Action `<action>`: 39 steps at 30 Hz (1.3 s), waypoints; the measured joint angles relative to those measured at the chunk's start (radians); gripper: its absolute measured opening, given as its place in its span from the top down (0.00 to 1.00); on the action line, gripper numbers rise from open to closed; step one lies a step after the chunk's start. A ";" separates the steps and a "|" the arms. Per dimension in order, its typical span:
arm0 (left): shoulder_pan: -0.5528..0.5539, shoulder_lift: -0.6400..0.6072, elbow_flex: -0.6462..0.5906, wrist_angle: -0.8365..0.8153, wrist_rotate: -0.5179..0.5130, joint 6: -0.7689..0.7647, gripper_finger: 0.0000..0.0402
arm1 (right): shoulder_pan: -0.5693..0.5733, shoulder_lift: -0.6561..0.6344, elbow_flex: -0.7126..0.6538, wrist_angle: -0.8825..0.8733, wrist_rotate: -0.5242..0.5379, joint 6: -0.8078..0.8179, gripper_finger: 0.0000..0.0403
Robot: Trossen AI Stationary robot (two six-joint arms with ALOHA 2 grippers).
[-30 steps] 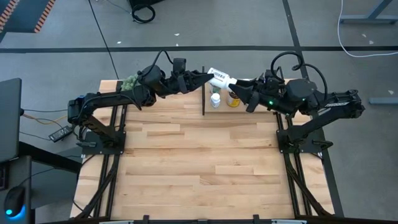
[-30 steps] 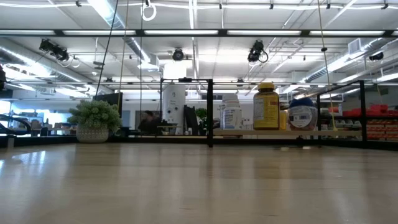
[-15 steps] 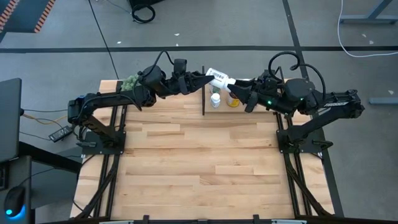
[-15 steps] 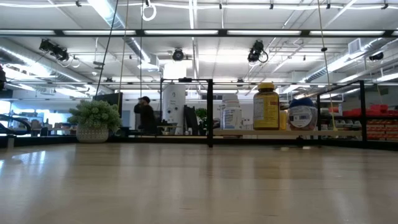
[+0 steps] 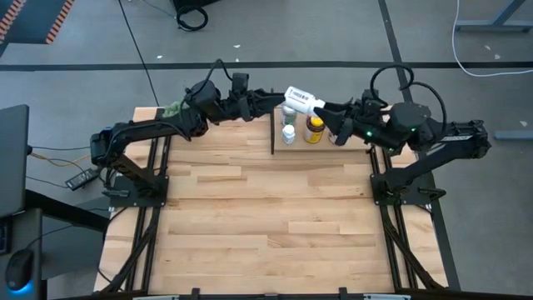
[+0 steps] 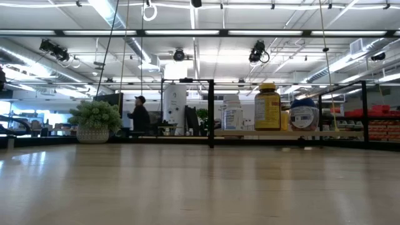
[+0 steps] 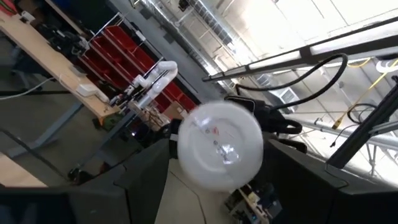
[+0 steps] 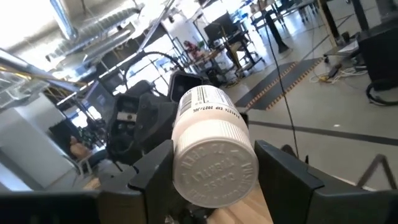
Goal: Pick and place medicine bottles onto shelf by color
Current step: Put the white pill bottle on the shelf
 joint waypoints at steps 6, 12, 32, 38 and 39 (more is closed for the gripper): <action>0.081 -0.001 0.000 -0.001 0.180 -0.006 0.33 | 0.001 -0.063 0.020 -0.271 0.060 0.045 0.49; 0.135 -0.002 0.000 -0.003 0.331 -0.044 0.34 | -0.084 -0.043 0.175 -0.873 0.034 0.303 0.49; 0.138 -0.002 0.000 -0.004 0.467 -0.026 0.45 | -0.687 0.166 0.265 -1.339 -0.445 0.379 0.48; 0.140 -0.006 -0.001 -0.006 0.619 -0.049 0.48 | -0.808 0.276 0.264 -1.338 -0.556 0.268 0.48; 0.144 -0.010 -0.001 -0.006 0.649 -0.053 0.49 | -0.820 0.287 0.264 -1.338 -0.560 0.254 0.48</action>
